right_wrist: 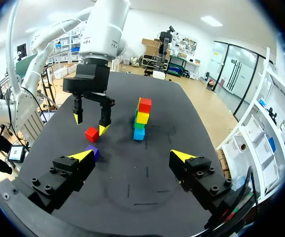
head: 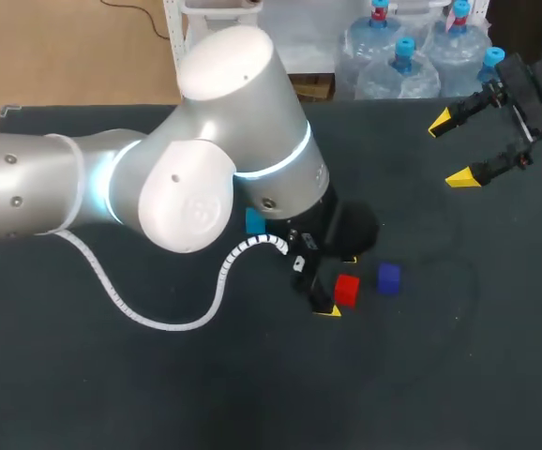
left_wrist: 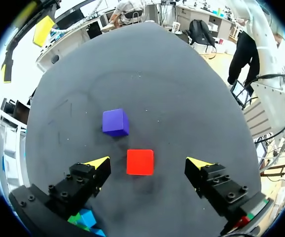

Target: Place the blue cubes, place green cubes on the blue cubes, place the yellow cubes on the green cubes, then place the red cubes on the yellow cubes, and place purple cube on the red cubes.

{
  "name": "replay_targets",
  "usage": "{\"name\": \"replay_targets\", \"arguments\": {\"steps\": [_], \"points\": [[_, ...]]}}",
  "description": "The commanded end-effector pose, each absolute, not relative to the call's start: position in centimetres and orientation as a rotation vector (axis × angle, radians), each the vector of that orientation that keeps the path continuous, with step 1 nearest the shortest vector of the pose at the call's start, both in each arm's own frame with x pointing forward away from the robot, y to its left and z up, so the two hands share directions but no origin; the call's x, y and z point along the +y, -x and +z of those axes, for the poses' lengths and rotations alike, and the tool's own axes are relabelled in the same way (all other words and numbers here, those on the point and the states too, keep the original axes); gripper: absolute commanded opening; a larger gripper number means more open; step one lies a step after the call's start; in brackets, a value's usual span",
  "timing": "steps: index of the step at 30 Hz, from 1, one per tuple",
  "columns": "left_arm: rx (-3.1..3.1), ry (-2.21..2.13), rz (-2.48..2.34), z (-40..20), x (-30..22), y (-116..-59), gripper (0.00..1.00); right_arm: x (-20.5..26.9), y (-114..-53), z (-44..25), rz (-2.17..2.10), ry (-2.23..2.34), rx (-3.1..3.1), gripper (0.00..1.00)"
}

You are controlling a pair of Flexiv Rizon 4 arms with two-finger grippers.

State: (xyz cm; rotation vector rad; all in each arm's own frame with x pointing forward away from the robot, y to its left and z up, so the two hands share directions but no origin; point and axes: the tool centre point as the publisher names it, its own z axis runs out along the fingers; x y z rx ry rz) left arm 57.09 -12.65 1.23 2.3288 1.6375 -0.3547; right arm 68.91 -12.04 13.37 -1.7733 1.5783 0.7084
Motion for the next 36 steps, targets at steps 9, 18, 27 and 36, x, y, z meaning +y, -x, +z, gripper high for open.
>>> {"name": "replay_targets", "arguments": {"steps": [9,18,27,36], "points": [[1.65,-2.332,-0.361,0.52,-13.1,-57.6,0.89,-12.01,-68.97,13.32,0.709,1.773,1.577,1.0],[1.663,-2.337,-0.353,0.35,-12.84,-57.89,0.48,-12.01,-68.97,13.32,0.709,1.773,1.577,1.0],[1.678,-2.333,-0.345,0.18,-12.75,-57.83,0.02,-12.01,-68.97,13.32,0.709,1.773,1.577,1.0],[1.688,-2.314,-0.337,0.78,-12.23,-57.72,0.0,-12.01,-68.97,13.32,0.709,1.773,1.577,1.0]]}}
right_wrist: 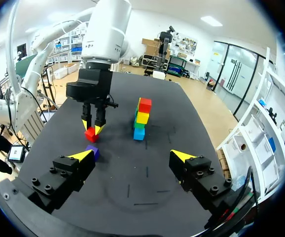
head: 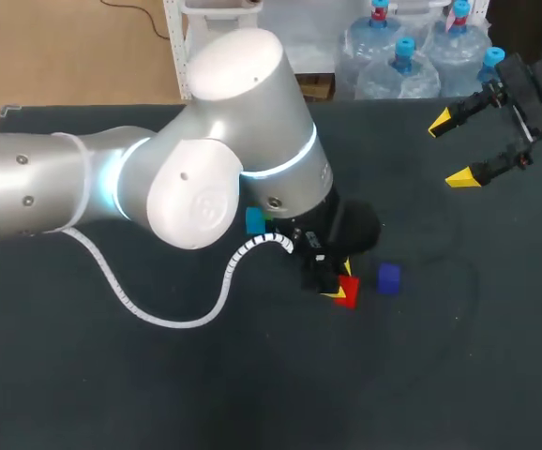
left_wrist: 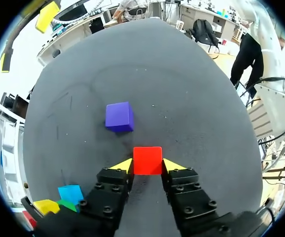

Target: Place the blue cubes, place green cubes on the blue cubes, place the yellow cubes on the green cubes, then place the red cubes on the yellow cubes, and place purple cube on the red cubes.

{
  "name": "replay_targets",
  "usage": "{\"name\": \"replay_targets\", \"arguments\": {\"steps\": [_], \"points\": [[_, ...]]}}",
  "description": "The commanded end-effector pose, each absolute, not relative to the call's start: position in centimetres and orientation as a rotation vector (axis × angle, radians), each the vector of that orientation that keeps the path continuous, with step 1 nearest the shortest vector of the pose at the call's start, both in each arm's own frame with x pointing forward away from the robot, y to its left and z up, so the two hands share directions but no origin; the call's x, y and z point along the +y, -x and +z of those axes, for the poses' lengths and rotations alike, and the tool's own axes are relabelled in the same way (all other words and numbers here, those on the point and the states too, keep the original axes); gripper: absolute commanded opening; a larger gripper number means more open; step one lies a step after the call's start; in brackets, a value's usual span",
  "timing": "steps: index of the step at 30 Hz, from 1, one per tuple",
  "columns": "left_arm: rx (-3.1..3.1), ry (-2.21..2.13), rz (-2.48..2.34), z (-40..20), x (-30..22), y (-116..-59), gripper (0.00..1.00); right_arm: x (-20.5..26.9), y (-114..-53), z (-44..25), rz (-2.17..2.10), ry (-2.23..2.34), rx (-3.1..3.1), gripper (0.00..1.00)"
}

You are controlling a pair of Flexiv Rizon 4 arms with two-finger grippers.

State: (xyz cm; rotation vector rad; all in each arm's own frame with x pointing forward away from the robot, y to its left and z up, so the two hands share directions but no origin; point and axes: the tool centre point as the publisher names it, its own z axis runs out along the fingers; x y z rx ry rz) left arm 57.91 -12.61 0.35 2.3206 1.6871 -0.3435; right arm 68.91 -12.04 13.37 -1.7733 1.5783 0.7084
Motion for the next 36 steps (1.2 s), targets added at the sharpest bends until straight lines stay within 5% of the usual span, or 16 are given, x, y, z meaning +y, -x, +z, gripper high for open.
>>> {"name": "replay_targets", "arguments": {"steps": [1,36], "points": [[1.687,-2.31,-0.336,1.0,-12.1,-57.7,0.0,-12.0,-69.0,13.3,0.709,1.773,1.577,1.0],[1.789,-2.146,-0.177,11.8,7.0,-61.4,0.0,-12.0,-69.0,13.3,0.709,1.773,1.577,1.0]]}}
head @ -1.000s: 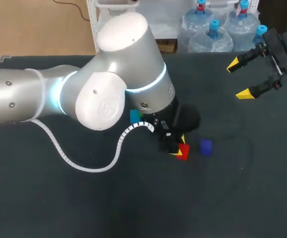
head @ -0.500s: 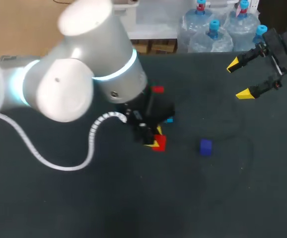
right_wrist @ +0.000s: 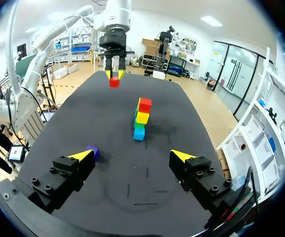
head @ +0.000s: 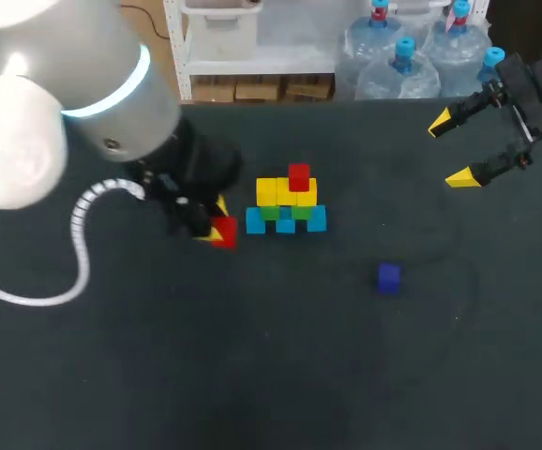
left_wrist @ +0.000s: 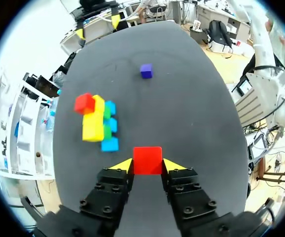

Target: Place the blue cubes, place green cubes on the blue cubes, place the yellow cubes on the green cubes, then place the red cubes on the yellow cubes, and place purple cube on the red cubes.

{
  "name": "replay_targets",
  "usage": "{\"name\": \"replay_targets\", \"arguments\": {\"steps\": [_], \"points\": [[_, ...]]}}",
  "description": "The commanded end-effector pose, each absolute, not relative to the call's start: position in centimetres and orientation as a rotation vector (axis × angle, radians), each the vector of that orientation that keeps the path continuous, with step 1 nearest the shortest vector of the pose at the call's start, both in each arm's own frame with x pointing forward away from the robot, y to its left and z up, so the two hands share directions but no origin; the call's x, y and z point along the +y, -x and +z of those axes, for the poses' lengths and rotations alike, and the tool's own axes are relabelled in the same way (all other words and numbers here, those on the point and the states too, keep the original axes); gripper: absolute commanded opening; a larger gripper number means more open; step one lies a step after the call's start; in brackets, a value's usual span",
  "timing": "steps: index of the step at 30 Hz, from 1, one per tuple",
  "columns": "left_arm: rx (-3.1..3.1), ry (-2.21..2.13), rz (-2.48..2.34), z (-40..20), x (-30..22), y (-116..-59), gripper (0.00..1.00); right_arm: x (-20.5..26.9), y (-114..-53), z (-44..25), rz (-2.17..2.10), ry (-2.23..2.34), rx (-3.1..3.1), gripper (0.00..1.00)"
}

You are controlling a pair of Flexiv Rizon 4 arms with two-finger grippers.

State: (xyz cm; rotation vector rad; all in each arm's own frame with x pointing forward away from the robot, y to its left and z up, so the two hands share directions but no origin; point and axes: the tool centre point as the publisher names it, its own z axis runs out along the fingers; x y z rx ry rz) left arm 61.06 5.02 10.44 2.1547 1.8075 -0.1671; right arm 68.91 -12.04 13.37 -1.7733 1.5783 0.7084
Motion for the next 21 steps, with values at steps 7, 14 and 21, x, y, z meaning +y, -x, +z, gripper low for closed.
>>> {"name": "replay_targets", "arguments": {"steps": [7,14,21], "points": [[1.795,-2.07,-0.184,13.3,7.8,-64.2,0.0,-12.0,-69.0,13.3,0.709,1.773,1.577,1.0],[1.856,-2.003,-0.268,13.9,7.0,-66.4,0.0,-12.0,-69.0,13.3,0.709,1.773,1.577,1.0],[1.892,-2.017,-0.295,13.7,5.5,-67.5,0.0,-12.0,-69.0,13.3,0.709,1.773,1.577,1.0]]}}
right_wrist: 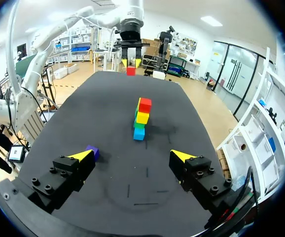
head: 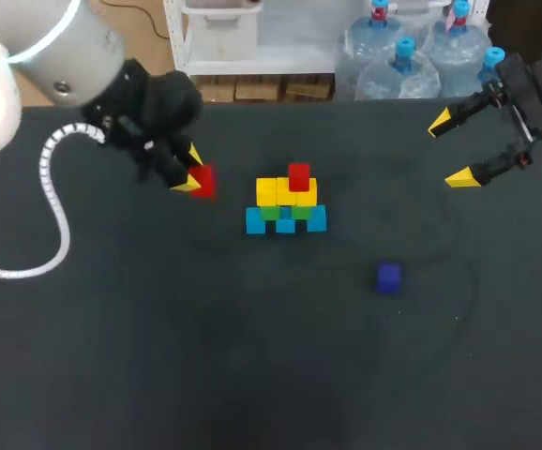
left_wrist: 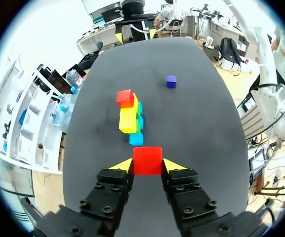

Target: Place the blue cubes, place green cubes on the blue cubes, place the yellow cubes on the green cubes, then place the red cubes on the yellow cubes, and place purple cube on the red cubes.

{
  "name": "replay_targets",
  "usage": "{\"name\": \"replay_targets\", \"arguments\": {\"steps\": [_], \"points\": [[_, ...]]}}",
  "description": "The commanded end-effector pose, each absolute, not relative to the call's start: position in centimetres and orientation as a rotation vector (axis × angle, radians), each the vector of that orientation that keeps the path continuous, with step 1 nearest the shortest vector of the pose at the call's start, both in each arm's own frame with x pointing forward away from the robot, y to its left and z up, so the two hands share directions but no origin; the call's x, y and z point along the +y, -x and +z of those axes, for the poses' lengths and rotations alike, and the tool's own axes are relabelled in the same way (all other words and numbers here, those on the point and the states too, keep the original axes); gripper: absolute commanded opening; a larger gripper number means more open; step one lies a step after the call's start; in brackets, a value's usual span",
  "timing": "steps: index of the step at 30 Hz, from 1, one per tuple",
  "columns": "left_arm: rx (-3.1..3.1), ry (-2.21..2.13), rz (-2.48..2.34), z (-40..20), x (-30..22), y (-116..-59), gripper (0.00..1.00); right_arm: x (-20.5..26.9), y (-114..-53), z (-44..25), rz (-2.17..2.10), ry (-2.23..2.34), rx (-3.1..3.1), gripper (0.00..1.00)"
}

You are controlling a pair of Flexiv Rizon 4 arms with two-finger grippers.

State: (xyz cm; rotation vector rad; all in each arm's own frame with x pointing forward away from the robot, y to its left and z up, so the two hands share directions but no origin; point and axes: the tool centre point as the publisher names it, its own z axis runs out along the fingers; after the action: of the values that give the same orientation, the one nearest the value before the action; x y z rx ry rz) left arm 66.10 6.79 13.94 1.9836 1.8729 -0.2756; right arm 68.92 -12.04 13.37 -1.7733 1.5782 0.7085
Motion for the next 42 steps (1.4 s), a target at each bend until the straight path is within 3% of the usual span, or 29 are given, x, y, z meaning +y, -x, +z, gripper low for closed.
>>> {"name": "replay_targets", "arguments": {"steps": [1,42], "points": [[1.891,-2.023,-0.295,13.7,5.2,-67.7,0.0,-12.0,-69.0,13.3,0.709,1.773,1.577,1.0],[1.851,-2.065,-0.348,11.9,-1.3,-70.6,0.0,-12.0,-69.0,13.3,0.709,1.773,1.577,1.0]]}}
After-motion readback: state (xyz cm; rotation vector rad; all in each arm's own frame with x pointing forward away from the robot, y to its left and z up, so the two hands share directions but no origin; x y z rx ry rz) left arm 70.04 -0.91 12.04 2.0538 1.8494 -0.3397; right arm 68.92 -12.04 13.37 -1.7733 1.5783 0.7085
